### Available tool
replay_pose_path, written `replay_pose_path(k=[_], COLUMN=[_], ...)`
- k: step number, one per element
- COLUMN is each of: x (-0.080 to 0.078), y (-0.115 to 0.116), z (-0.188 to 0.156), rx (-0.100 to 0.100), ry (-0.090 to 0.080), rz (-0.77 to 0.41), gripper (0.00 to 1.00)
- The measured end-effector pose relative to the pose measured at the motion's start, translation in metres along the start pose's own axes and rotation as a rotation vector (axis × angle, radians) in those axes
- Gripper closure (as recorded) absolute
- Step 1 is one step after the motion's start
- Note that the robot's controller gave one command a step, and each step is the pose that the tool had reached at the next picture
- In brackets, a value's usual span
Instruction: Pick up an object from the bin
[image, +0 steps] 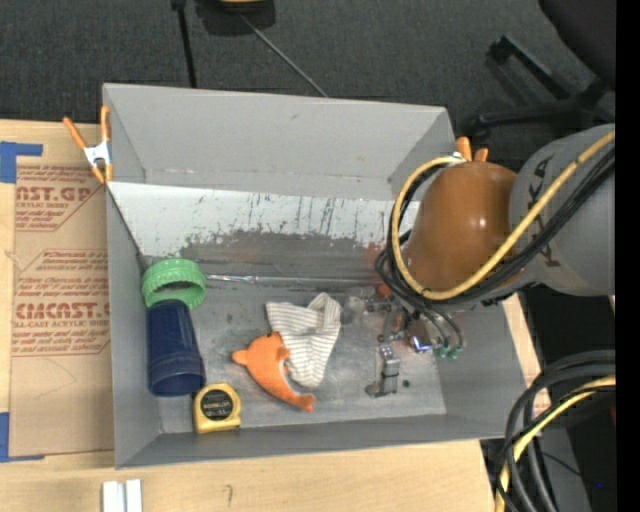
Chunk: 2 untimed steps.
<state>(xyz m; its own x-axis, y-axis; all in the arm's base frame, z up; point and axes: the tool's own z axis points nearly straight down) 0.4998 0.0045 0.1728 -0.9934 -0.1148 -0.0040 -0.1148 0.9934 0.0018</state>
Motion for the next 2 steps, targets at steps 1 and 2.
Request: replay_pose_path(k=[1, 2], x=[-0.033, -0.066], y=[0.014, 0.046], z=[-0.005, 0.003], rx=[0.001, 0.002], ry=[0.006, -0.001], rz=[0.014, -0.059], gripper=[0.0, 0.0])
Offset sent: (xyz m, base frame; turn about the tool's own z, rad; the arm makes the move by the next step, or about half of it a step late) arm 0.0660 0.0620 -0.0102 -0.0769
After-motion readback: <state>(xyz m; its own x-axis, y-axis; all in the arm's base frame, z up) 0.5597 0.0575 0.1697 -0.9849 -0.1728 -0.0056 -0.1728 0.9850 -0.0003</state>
